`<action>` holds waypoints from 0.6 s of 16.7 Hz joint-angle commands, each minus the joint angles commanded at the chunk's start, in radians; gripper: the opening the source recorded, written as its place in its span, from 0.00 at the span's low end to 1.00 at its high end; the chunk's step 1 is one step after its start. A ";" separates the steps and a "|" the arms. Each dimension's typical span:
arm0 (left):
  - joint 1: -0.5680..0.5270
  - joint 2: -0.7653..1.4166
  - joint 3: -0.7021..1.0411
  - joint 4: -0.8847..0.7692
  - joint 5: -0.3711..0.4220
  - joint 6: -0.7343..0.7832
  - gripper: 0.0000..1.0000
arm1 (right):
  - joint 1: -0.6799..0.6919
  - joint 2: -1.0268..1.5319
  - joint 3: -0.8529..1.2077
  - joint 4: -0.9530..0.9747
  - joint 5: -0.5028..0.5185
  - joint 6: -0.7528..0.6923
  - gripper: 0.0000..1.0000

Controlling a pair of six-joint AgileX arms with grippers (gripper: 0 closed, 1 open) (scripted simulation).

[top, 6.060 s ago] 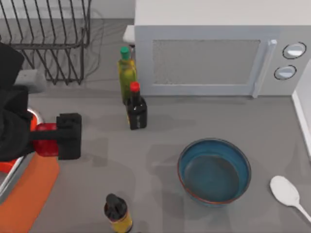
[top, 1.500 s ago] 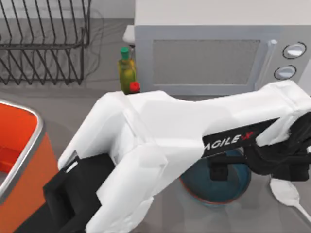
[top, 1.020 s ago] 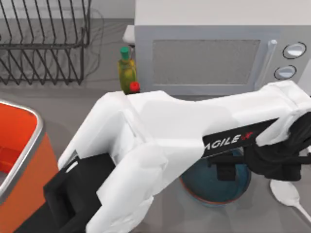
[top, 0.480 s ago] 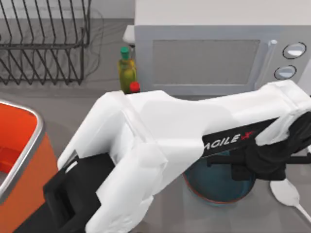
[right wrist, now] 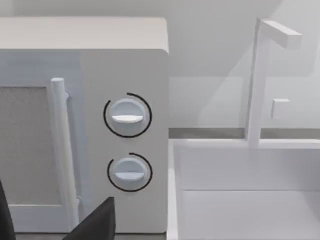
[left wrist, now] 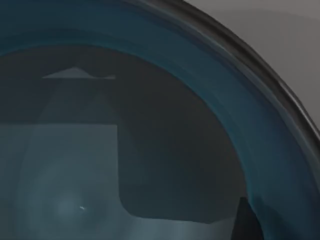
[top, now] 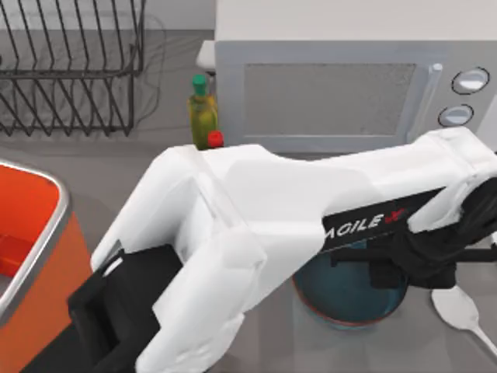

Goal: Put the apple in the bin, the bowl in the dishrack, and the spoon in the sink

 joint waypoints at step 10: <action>-0.004 0.120 0.533 -0.386 -0.004 -0.008 0.00 | 0.000 0.000 0.000 0.000 0.000 0.000 1.00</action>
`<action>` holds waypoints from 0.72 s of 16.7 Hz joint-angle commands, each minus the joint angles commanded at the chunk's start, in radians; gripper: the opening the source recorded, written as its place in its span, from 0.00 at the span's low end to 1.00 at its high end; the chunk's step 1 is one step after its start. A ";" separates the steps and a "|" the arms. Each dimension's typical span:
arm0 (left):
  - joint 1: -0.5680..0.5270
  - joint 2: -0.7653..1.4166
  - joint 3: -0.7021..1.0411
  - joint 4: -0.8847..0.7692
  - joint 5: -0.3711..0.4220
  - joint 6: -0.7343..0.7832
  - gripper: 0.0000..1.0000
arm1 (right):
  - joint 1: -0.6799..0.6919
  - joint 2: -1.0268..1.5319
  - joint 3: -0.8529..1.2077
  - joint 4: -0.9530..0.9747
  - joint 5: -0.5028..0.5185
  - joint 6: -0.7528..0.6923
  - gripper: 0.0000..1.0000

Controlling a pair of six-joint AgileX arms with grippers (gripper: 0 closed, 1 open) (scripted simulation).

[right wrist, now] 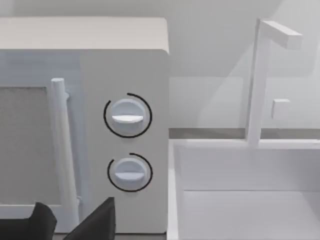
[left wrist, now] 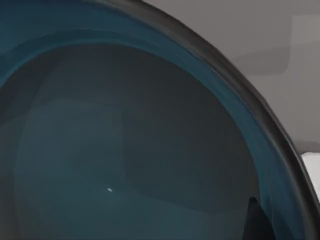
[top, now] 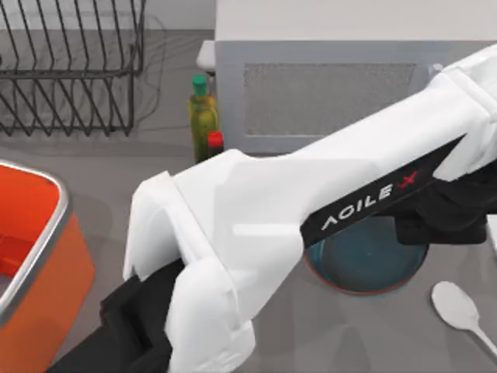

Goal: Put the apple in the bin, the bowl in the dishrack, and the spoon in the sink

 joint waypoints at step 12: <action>0.016 0.012 0.158 -0.156 0.012 0.021 0.00 | 0.000 0.000 0.000 0.000 0.000 0.000 1.00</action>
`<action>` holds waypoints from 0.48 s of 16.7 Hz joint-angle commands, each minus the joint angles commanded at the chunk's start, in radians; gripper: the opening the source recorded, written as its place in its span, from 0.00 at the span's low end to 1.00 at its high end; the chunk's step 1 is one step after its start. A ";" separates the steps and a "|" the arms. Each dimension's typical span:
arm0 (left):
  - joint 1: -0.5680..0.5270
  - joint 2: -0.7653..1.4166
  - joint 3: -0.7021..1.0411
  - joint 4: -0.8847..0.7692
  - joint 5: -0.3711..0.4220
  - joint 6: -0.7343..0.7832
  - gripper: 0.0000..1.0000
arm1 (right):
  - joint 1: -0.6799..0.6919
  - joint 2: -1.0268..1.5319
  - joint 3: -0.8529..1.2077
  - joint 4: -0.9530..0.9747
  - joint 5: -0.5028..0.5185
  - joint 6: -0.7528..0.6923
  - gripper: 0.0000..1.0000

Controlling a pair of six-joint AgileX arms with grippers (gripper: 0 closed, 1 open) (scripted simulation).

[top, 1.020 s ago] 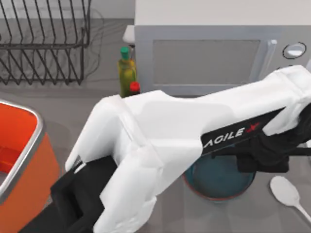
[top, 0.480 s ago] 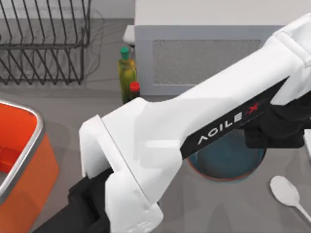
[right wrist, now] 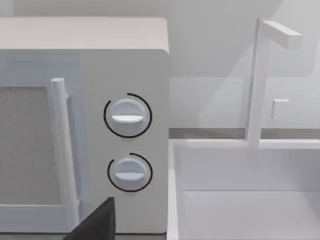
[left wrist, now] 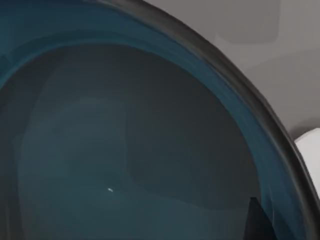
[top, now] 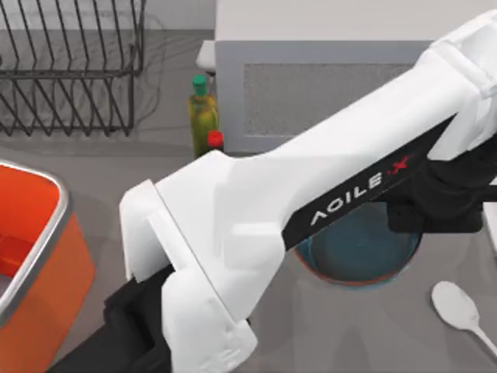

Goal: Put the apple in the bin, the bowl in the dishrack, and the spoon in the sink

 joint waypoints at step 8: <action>0.241 -0.458 -0.486 0.214 0.078 0.226 0.00 | 0.000 0.000 0.000 0.000 0.000 0.000 1.00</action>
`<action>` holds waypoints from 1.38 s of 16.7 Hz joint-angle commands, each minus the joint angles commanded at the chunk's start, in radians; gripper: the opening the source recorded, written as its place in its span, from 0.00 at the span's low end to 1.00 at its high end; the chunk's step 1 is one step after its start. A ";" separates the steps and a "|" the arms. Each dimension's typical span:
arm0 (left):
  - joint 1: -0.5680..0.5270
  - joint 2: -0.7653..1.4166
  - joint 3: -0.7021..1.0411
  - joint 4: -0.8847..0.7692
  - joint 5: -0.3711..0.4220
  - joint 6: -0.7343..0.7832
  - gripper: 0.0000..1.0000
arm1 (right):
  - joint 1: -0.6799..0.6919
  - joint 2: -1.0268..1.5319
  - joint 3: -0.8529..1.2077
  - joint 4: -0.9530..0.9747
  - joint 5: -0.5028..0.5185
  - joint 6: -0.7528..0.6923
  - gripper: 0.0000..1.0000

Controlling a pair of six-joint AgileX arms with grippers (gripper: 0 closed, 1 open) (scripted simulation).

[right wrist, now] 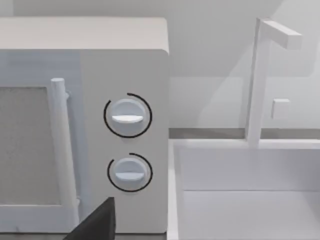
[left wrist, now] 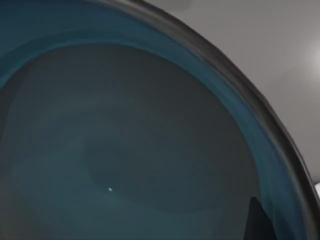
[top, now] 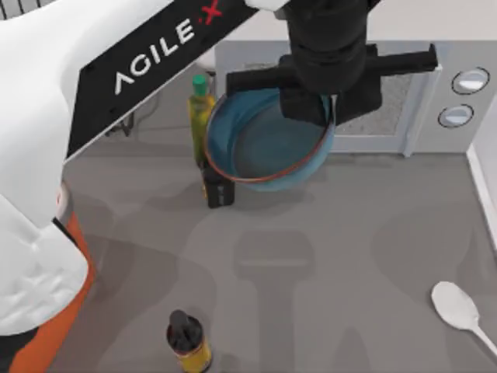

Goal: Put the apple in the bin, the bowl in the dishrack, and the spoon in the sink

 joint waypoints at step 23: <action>1.030 -1.310 -1.272 1.228 0.289 0.828 0.00 | 0.000 0.000 0.000 0.000 0.000 0.000 1.00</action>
